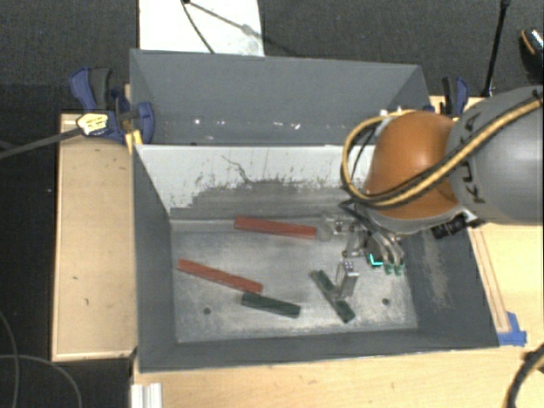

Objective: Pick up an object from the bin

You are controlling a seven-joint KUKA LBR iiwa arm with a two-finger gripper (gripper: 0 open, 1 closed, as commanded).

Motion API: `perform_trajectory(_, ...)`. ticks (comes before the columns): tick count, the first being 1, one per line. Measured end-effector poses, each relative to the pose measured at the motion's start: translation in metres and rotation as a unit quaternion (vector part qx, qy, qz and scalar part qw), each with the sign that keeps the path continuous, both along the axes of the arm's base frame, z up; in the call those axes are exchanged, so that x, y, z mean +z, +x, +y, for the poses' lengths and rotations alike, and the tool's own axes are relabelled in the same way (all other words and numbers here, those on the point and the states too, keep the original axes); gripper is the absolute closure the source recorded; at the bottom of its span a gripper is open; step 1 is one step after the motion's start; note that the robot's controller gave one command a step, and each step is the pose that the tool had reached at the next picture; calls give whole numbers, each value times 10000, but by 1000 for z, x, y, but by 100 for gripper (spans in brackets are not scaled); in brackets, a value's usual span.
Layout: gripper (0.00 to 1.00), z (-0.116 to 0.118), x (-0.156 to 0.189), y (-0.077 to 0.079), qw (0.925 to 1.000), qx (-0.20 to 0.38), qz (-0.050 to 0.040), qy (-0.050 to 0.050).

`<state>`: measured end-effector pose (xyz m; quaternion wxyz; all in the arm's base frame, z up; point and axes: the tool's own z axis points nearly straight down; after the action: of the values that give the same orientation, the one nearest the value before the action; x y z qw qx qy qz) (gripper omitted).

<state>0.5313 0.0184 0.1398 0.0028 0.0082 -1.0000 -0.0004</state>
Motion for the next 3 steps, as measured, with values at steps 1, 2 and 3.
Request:
perform_trajectory(1, 0, -23, -73, -22, 9986, 524, 1, -1)
perform_trajectory(2, 100, -22, -69, -19, 9986, 522, -36, 0)
perform_trajectory(3, 100, -10, -68, 38, 9946, 1035, -63, 1)
